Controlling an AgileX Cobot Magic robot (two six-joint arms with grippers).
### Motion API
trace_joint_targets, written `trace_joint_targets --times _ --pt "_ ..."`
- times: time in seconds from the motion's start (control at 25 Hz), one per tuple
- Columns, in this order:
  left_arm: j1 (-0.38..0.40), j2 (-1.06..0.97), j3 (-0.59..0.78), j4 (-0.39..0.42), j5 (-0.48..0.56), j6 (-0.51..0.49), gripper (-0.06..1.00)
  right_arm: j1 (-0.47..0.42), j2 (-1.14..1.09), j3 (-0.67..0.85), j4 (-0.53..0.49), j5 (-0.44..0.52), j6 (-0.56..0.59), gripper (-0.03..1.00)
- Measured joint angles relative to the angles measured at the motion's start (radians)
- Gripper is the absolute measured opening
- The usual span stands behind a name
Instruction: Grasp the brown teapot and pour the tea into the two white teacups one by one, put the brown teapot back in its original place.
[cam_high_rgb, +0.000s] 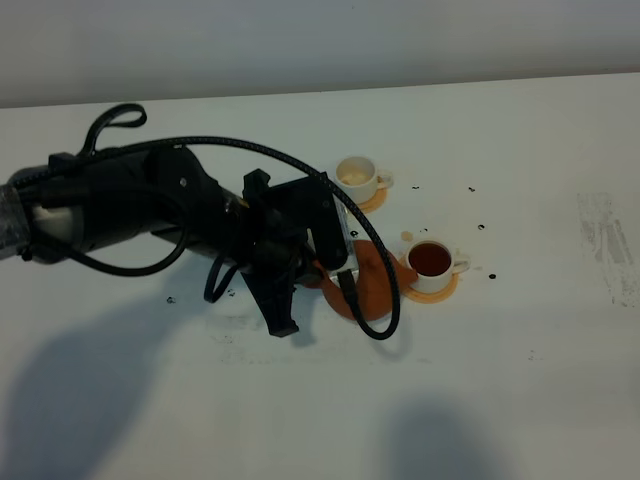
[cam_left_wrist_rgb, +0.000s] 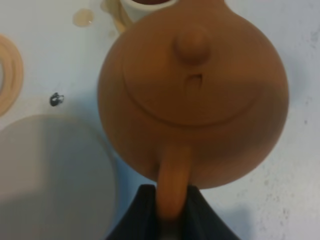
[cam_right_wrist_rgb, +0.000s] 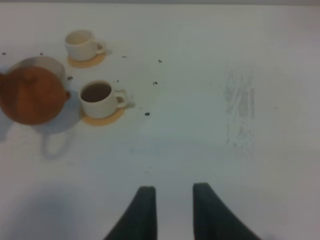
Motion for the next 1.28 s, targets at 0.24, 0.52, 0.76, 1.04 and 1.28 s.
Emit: trace_joint_targets --times 0.24,0.52,0.76,1.04,1.28 --pt "0.000 0.000 0.049 -0.103 -0.069 0.075 0.11 0.000 0.000 0.000 0.000 0.000 0.000 0.20" --pt "0.001 0.000 0.052 -0.119 -0.089 0.079 0.11 0.000 0.000 0.000 0.000 0.000 0.000 0.20" --pt "0.001 0.021 0.052 -0.143 -0.100 0.078 0.11 0.000 0.000 0.000 0.000 0.000 0.000 0.20" --pt "0.003 0.070 0.052 -0.165 -0.112 0.076 0.11 0.000 0.000 0.000 0.000 0.000 0.000 0.20" --pt "0.005 0.091 0.052 -0.168 -0.114 0.075 0.11 0.000 0.000 0.000 0.000 0.000 0.000 0.20"
